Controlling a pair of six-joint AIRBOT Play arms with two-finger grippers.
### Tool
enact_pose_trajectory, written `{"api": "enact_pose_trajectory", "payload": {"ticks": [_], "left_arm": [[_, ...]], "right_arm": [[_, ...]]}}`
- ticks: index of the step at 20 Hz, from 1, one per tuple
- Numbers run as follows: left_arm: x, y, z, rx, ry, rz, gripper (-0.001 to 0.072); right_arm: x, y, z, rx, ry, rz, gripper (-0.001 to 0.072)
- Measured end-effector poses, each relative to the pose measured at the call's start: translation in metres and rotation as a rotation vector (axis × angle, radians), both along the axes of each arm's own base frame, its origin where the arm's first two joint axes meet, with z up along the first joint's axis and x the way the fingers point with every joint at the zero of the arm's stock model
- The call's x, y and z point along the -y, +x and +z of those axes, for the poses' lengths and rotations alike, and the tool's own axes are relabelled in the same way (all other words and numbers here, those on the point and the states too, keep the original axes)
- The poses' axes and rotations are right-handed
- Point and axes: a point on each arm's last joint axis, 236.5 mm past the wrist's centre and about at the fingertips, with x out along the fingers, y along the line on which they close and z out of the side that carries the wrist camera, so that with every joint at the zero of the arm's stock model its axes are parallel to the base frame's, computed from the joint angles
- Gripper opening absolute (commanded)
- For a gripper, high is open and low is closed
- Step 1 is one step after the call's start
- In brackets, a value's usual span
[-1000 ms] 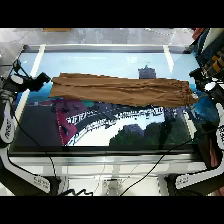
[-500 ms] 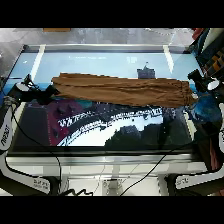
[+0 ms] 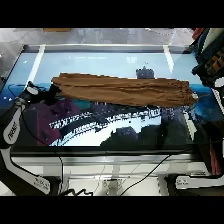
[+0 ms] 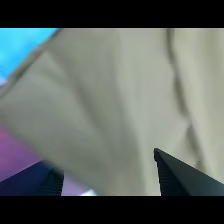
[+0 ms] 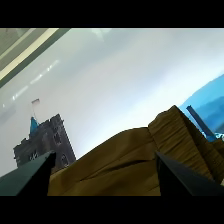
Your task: Fold the clothes and pants, and hang the long-sleeved shirts on hangers.
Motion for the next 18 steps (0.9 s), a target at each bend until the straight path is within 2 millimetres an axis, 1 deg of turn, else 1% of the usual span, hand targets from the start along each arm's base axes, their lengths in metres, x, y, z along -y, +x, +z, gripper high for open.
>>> {"api": "enact_pose_trajectory", "payload": {"ticks": [1, 2, 3, 4, 5, 6, 7, 8, 9, 10, 11, 14, 15, 17, 18], "left_arm": [[-0.001, 0.005, -0.003, 0.013, 0.000, 0.021, 0.0466], [-0.002, 0.009, -0.005, 0.028, 0.007, 0.034, 0.0291], [-0.004, 0.014, -0.006, 0.046, 0.029, 0.033, 0.0004], [-0.006, 0.018, -0.005, 0.063, 0.057, 0.016, 0.0012], [-0.008, 0.027, 0.004, 0.105, 0.093, 0.004, 0.0012], [-0.010, 0.038, 0.018, 0.152, 0.127, -0.010, 0.0012], [-0.011, 0.046, 0.031, 0.192, 0.169, -0.040, 0.0011], [-0.009, 0.054, 0.049, 0.236, 0.215, -0.080, 0.0011], [-0.008, 0.062, 0.072, 0.288, 0.261, -0.115, 0.0011], [-0.004, 0.068, 0.096, 0.336, 0.303, -0.149, 0.0011], [0.002, 0.069, 0.118, 0.371, 0.332, -0.190, 0.0011], [0.019, 0.060, 0.184, 0.457, 0.393, -0.284, 0.0011], [0.023, 0.054, 0.197, 0.464, 0.417, -0.321, 0.0011], [0.030, 0.039, 0.222, 0.474, 0.456, -0.383, 0.0012], [0.035, 0.031, 0.232, 0.474, 0.467, -0.412, 0.0011]], "right_arm": [[-0.002, -0.002, 0.008, 0.012, -0.008, 0.004, 0.0686], [-0.004, -0.004, 0.016, 0.019, -0.017, 0.012, 0.0686], [-0.008, -0.006, 0.026, 0.031, -0.030, 0.022, 0.0685], [-0.014, -0.008, 0.036, 0.042, -0.044, 0.036, 0.0685], [-0.021, -0.008, 0.046, 0.056, -0.059, 0.053, 0.0683], [-0.031, -0.009, 0.055, 0.070, -0.070, 0.073, 0.0628], [-0.042, -0.007, 0.064, 0.088, -0.077, 0.092, 0.0421], [-0.056, -0.005, 0.070, 0.105, -0.076, 0.114, 0.0156], [-0.069, -0.002, 0.076, 0.125, -0.072, 0.135, 0.0036], [-0.085, 0.002, 0.082, 0.149, -0.069, 0.157, 0.0024], [-0.102, 0.006, 0.087, 0.169, -0.067, 0.182, 0.0024], [-0.168, 0.016, 0.097, 0.224, -0.053, 0.283, 0.0022], [-0.194, 0.019, 0.094, 0.227, -0.045, 0.324, 0.0022], [-0.247, 0.022, 0.083, 0.222, -0.027, 0.410, 0.0021], [-0.277, 0.022, 0.072, 0.205, -0.016, 0.460, 0.0021]]}}
